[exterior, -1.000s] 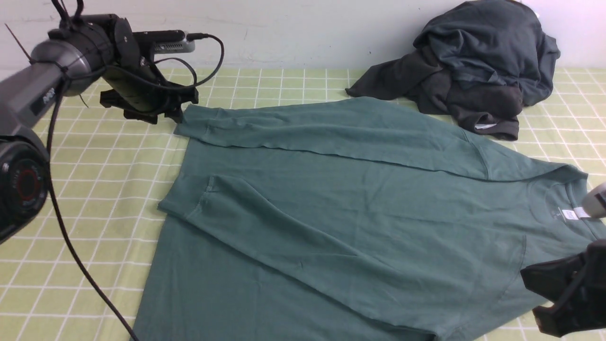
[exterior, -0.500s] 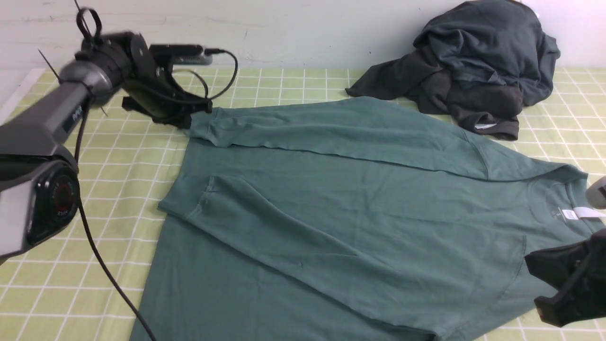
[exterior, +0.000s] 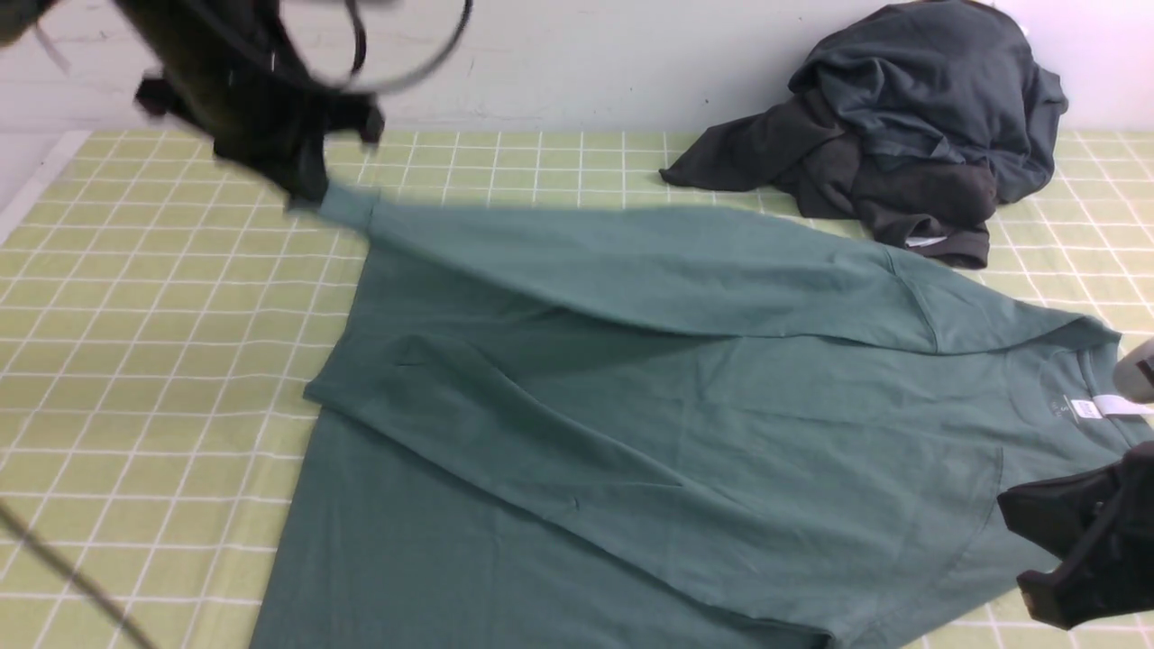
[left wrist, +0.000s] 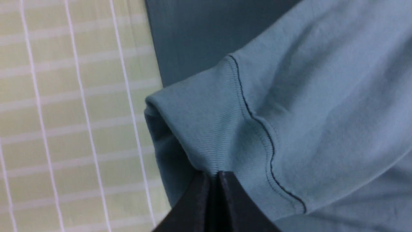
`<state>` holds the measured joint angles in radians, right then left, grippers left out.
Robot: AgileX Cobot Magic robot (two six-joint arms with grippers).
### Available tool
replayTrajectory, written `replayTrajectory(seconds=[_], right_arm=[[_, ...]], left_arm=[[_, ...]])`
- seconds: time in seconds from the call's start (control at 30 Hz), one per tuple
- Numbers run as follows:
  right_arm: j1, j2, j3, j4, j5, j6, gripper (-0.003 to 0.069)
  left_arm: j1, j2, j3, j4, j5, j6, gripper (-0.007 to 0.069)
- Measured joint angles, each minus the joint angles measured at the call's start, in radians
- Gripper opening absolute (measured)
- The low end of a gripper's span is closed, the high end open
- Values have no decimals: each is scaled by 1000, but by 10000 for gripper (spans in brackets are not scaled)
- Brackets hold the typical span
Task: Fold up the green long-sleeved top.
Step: Use the left arm to drag and drop the cuff onto the cuff closest to the left arm, then use both arms simultaneously to clamp the lower edge of the clothing fabric
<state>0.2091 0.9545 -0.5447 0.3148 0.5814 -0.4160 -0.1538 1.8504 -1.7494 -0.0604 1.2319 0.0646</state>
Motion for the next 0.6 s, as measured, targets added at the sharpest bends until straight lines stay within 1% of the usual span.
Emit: replayTrajectory(seconds=[0.07, 0.1, 0.17, 0.27, 0.33, 0.37, 0.4, 0.43, 0.47, 0.5, 0.53, 0.6], right_arm=[[0, -1, 0, 19, 3, 0, -8], [0, -1, 0, 19, 2, 0, -8], [0, -6, 0, 61, 5, 0, -8], [0, -6, 0, 95, 5, -2, -8], [0, -6, 0, 108, 8, -13, -8], [0, -6, 0, 108, 8, -14, -8], [0, -6, 0, 113, 14, -22, -8], [0, -6, 0, 113, 14, -23, -8], [0, -6, 0, 119, 23, -31, -8], [0, -6, 0, 121, 24, -31, -8], [0, -6, 0, 130, 30, -46, -8], [0, -6, 0, 143, 31, -65, -8]], left_arm=[[-5, -35, 184, 5, -2, -5, 11], [-4, -36, 184, 7, -4, -5, 11], [-4, -39, 348, 38, -73, -5, 48], [-4, -39, 402, 60, -106, -5, 125], [-4, -48, 408, 60, -90, -4, 202], [-4, -50, 409, 60, -87, -4, 209], [-6, -72, 417, 60, -57, -4, 274], [-6, -75, 417, 54, -54, -4, 282], [-19, -113, 450, 45, -46, 5, 346], [-19, -118, 456, 45, -46, 7, 346], [-54, -177, 516, 45, -47, 30, 386], [-109, -237, 607, 48, -76, 93, 402]])
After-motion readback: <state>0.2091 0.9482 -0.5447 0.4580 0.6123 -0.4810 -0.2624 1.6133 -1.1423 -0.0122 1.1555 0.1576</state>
